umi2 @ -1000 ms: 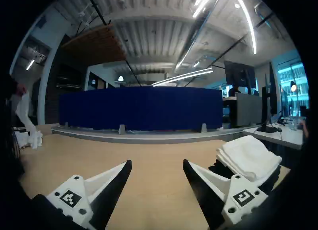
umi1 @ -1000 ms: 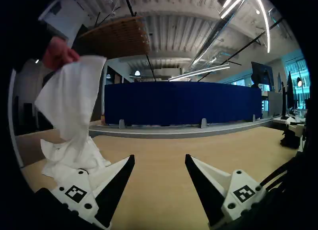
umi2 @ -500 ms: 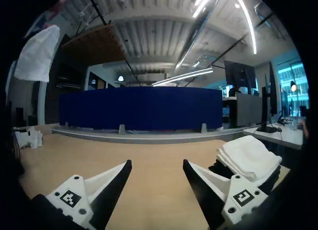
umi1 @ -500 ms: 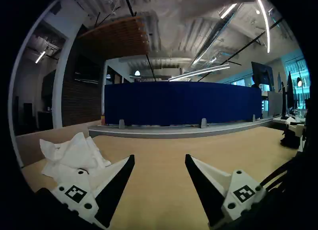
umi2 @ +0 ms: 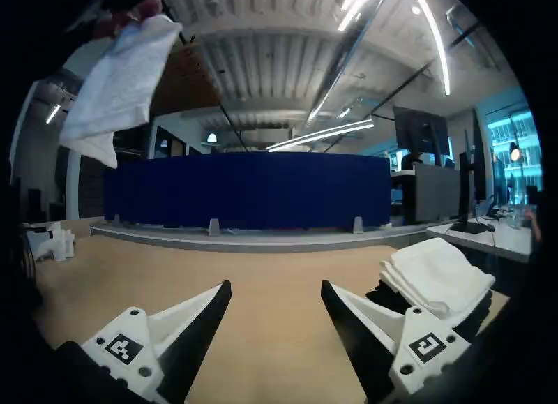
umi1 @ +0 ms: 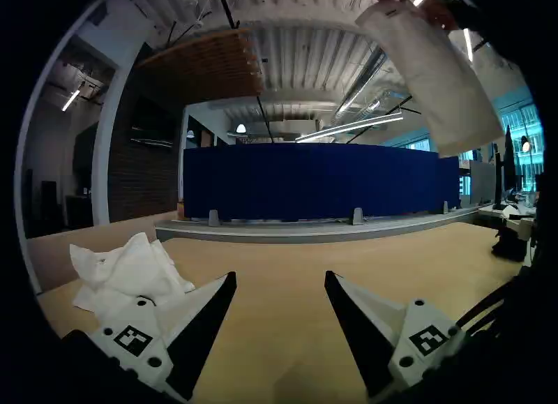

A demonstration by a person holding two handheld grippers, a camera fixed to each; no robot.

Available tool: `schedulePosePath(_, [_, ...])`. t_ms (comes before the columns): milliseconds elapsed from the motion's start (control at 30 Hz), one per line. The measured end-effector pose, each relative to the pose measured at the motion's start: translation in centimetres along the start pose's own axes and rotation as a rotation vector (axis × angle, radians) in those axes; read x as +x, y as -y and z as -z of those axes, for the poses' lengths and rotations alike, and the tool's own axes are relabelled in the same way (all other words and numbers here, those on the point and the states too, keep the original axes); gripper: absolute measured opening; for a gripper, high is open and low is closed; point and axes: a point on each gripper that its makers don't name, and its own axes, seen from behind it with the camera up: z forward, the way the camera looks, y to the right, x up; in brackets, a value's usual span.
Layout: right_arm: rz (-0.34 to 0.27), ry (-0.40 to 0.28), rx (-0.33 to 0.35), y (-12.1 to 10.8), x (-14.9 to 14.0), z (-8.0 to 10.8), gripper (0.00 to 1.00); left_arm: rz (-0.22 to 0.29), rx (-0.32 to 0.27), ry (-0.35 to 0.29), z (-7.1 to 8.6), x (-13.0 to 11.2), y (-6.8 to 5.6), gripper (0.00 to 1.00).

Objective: Fold towel

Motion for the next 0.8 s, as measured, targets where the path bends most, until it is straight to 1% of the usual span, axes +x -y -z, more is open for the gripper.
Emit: schedulePosePath(800, [0.000, 0.000, 0.000, 0.09, -0.04, 0.13, 1.00, 0.000, 0.000, 0.000, 0.00, 0.03, 0.08, 0.94])
